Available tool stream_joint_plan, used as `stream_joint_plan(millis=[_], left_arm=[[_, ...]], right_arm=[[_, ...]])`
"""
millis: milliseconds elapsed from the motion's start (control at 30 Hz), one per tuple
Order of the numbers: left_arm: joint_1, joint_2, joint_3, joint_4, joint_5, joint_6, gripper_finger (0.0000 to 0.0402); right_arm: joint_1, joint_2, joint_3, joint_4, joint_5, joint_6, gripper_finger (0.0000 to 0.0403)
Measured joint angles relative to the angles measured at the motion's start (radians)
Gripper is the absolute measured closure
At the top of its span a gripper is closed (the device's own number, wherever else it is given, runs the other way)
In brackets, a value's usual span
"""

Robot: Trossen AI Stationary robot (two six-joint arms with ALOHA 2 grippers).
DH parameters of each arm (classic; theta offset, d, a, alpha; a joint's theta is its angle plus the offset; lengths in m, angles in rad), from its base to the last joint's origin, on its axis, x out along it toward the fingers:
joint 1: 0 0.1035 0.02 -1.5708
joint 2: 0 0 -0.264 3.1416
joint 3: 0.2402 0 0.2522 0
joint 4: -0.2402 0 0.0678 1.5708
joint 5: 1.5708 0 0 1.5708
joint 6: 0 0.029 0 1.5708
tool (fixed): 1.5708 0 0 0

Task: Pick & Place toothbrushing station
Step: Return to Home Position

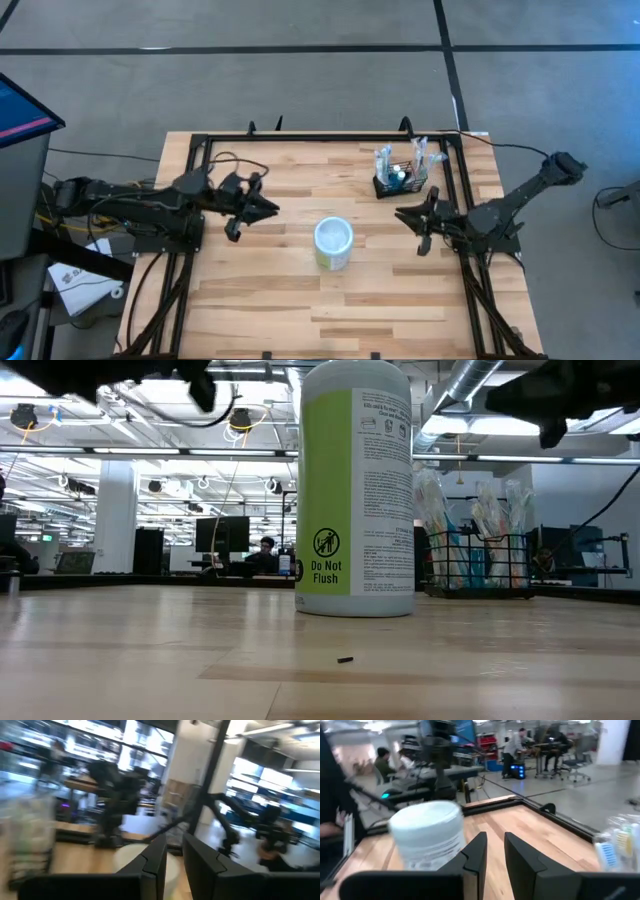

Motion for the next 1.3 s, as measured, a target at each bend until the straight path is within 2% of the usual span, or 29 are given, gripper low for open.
stream_joint_plan(millis=[133, 233, 300, 400, 500, 700, 833, 933, 1033, 1133, 1200, 1300], left_arm=[[-0.017, -0.16, -0.165, 0.0, -0.12, 0.003, 0.0344], [-0.037, -0.275, -0.28, 0.008, -0.196, 0.003, 0.0344], [-0.053, -0.339, -0.353, 0.006, -0.214, 0.002, 0.0344], [-0.074, -0.423, -0.451, 0.01, -0.213, 0.014, 0.0344], [-0.09, -0.465, -0.457, -0.108, -0.227, 0.031, 0.0344], [-0.115, -0.463, -0.457, -0.115, -0.233, 0.08, 0.0344], [-0.116, -0.463, -0.457, -0.112, -0.258, 0.086, 0.0344], [-0.116, -0.465, -0.457, -0.106, -0.273, 0.086, 0.0344], [-0.116, -0.465, -0.457, -0.106, -0.273, 0.081, 0.0344], [-0.116, -0.466, -0.457, -0.106, -0.273, 0.084, 0.0344], [-0.116, -0.467, -0.457, -0.105, -0.273, 0.097, 0.0344], [-0.116, -0.466, -0.457, -0.104, -0.274, 0.1, 0.0344]], right_arm=[[0.101, 0.0, 0.0, -0.032, 0.052, -0.045, 0.0344], [0.163, -0.001, -0.006, -0.06, 0.147, -0.033, 0.0344], [0.198, -0.001, -0.014, -0.064, 0.196, 0.008, 0.0344], [0.252, 0.006, -0.026, -0.062, 0.2, 0.012, 0.0344], [0.3, 0.012, -0.055, -0.059, 0.234, 0.027, 0.0344], [0.38, 0.011, -0.091, -0.051, 0.424, 0.112, 0.0344], [0.412, 0.013, -0.091, -0.053, 0.424, 0.078, 0.0344], [0.44, 0.026, -0.094, -0.058, 0.416, 0.12, 0.0344], [0.492, 0.046, -0.132, 0.003, 0.405, 0.116, 0.0344], [0.552, 0.045, -0.187, 0.202, 0.46, -0.012, 0.0344], [0.583, 0.041, -0.232, 0.382, 0.472, -0.159, 0.0344], [0.607, 0.038, -0.237, 0.485, 0.473, -0.306, 0.0344]])
